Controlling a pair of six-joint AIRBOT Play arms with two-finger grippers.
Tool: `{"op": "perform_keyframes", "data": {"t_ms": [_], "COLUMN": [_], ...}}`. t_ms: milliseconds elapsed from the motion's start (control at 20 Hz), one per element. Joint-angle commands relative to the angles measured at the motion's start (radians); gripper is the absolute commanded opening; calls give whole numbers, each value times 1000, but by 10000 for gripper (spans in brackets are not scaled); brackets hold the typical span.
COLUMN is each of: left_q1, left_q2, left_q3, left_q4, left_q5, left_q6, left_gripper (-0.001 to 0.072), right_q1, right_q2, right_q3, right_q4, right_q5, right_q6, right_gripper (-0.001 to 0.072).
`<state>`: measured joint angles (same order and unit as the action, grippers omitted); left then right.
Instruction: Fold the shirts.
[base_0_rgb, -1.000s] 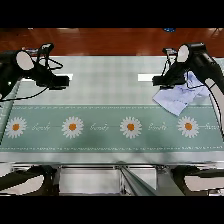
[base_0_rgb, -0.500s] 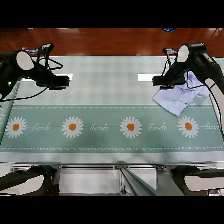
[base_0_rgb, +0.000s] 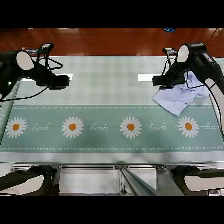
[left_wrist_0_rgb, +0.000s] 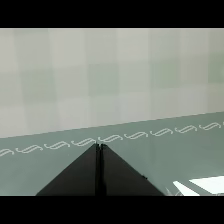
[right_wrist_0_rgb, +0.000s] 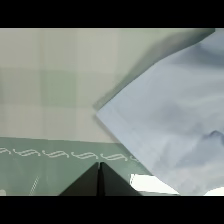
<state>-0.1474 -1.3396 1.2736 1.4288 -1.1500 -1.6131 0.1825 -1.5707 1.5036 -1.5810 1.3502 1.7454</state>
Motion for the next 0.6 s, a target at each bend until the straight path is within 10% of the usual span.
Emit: {"op": "perform_keyframes", "data": {"t_ms": [0,100,200,400,550], "left_q1": [2,4,4,55,182], "left_q2": [-2,-12,-29,-37,-40], "left_q3": [0,0,0,15,15], "left_q4": [1,19,108,311,262], "left_q5": [67,136,218,240,187], "left_q6": [3,3,5,-29,-135], "left_gripper": [17,101,505,508,507], "right_q1": [1,1,1,-44,-178], "right_q2": [0,0,0,0,-13], "right_q3": [1,1,1,86,152], "right_q4": [-1,-41,-138,-505,-474], "right_q5": [-75,-156,-217,-294,-355], "right_q6": [-14,-15,-18,90,139], "right_gripper": [21,46,413,418,417]}}
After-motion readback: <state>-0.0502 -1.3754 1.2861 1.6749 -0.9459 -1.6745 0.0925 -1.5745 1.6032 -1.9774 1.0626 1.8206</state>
